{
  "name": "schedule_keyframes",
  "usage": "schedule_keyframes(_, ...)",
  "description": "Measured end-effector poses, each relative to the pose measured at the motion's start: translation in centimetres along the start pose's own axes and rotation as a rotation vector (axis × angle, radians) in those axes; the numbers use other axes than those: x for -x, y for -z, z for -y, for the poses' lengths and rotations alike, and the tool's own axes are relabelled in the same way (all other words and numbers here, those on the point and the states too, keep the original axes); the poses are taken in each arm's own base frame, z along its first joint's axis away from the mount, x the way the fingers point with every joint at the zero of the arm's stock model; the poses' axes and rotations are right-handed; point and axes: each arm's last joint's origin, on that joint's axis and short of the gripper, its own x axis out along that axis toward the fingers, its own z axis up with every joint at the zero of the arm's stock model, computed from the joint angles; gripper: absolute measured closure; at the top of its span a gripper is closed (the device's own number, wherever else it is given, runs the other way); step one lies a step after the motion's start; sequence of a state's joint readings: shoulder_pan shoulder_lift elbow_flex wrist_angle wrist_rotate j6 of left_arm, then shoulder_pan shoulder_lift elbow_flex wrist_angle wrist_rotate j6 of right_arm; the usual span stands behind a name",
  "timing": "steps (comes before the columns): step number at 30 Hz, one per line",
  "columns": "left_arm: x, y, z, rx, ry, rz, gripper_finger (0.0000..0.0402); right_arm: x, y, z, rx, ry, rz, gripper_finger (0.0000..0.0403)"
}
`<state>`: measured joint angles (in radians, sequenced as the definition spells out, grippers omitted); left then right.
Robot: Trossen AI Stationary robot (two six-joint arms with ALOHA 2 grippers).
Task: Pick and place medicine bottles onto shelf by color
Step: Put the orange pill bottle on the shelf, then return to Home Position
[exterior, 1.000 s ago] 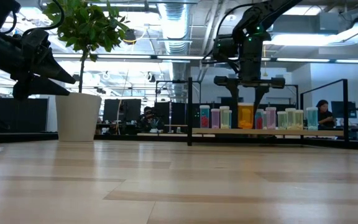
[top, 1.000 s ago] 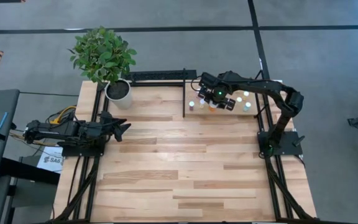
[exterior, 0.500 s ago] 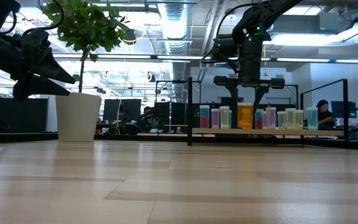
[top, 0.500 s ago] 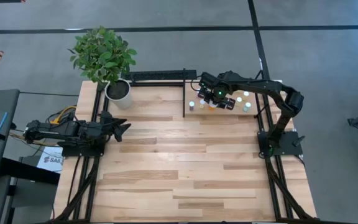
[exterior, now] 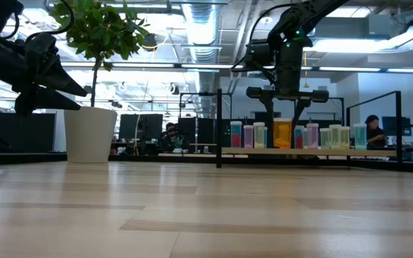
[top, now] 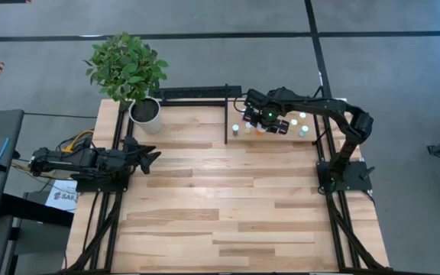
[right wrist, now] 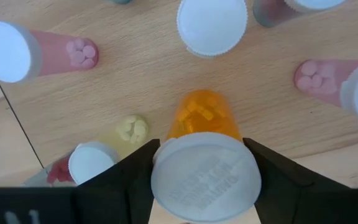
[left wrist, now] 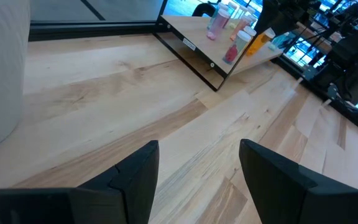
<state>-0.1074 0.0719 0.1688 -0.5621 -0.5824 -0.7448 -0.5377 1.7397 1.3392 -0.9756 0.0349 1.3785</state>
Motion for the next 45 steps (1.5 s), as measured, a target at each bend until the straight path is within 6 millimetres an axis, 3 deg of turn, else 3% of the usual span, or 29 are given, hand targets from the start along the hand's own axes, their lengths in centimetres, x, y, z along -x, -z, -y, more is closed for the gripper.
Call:
schedule_keyframes(17, 0.0, 0.0, 0.0, 0.000, 0.000, 0.000, 0.0191, 0.4, 0.2, 0.0, 0.006, -0.015, -0.003, 0.0066)
schedule_keyframes(23, 0.0, 0.0, 0.0, 0.000, 0.001, 0.000, 0.0191, 3.5, 0.9, 0.9, 0.020, -0.089, 0.005, 0.0038)
schedule_keyframes(29, 0.0, 0.0, 0.0, 0.000, 0.000, 0.000, 0.0191, 8.2, 2.1, 2.8, 0.105, -0.217, 0.031, 0.0044)
schedule_keyframes(38, 0.0, 0.0, 0.0, 0.000, 0.000, 0.001, 0.0191, 16.3, 6.7, 7.5, 0.267, -0.528, 0.425, 0.0071)
schedule_keyframes(42, 0.0, 0.0, 0.0, 0.000, 0.000, 0.000, 0.0191, 16.7, 8.5, 10.1, 0.324, -0.701, 0.553, 0.0076)
schedule_keyframes(45, 0.0, 0.0, 0.0, 0.000, 0.000, 0.001, 0.0191, 15.1, 8.7, 11.8, 0.334, -0.828, 0.561, 0.0076)
